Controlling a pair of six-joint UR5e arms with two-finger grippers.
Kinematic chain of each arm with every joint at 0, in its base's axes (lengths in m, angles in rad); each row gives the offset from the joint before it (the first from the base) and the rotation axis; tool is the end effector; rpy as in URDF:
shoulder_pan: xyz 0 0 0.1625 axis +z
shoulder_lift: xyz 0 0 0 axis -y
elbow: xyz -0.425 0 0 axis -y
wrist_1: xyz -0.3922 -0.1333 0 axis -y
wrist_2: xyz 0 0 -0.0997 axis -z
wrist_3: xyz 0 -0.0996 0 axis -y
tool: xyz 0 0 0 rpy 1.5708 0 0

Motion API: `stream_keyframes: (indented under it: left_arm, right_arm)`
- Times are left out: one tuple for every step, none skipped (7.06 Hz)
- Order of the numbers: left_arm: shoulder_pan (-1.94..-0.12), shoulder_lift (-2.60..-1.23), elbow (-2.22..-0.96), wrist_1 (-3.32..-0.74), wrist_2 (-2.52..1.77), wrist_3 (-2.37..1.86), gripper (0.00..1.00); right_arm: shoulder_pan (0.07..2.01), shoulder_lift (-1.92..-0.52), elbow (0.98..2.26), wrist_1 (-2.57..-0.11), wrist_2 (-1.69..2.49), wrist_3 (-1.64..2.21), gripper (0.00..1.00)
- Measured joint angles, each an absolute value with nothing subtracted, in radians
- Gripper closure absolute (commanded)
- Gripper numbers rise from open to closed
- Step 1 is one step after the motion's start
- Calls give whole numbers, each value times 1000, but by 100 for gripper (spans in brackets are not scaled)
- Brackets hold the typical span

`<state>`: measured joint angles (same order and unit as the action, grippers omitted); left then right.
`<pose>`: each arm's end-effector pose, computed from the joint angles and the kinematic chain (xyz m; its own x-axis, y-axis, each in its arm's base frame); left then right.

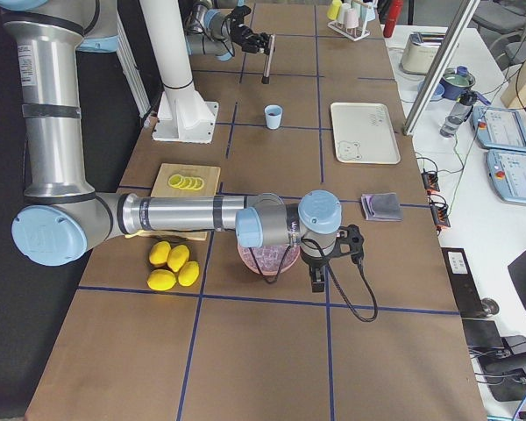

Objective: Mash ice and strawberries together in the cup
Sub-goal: 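Lower the pestle tip into the light-blue cup with the left gripper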

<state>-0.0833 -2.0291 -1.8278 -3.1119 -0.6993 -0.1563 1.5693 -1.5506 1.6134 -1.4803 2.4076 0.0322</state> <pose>0.4515 -0.2480 0.1687 0.5378 0.5931 -0.5991 0.7235 0.0401 0.6892 0.0586 -0.5088 0.6135 0.6694 -0.0825 0.7383 -0.0201 0.9914 0.1290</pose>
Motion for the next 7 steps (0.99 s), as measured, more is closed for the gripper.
stream_keyframes:
  left_arm:
    - [-106,-2053,-1795,-3132,-729,-158,100]
    - [-124,-2065,-1767,-3159,-754,-161,100]
    - [-138,-2069,-1742,-3186,-779,-162,100]
    - [-146,-2073,-1712,-3211,-796,-164,100]
    - [-159,-2081,-1670,-3230,-806,-178,100]
    - [-188,-2092,-1606,-3243,-826,-224,100]
    - [-224,-2112,-1520,-3267,-856,-287,100]
  right_arm:
    - [1569,-1549,1611,-1480,2406,32,1]
    - [1569,-1549,1608,-1479,2406,31,1]
    - [1569,-1548,1606,-1479,2405,31,1]
    - [1569,-1548,1604,-1478,2405,31,1]
    - [1569,-1548,1603,-1477,2403,31,1]
    - [1569,-1548,1601,-1477,2399,31,1]
    - [1569,-1549,1600,-1475,2397,31,1]
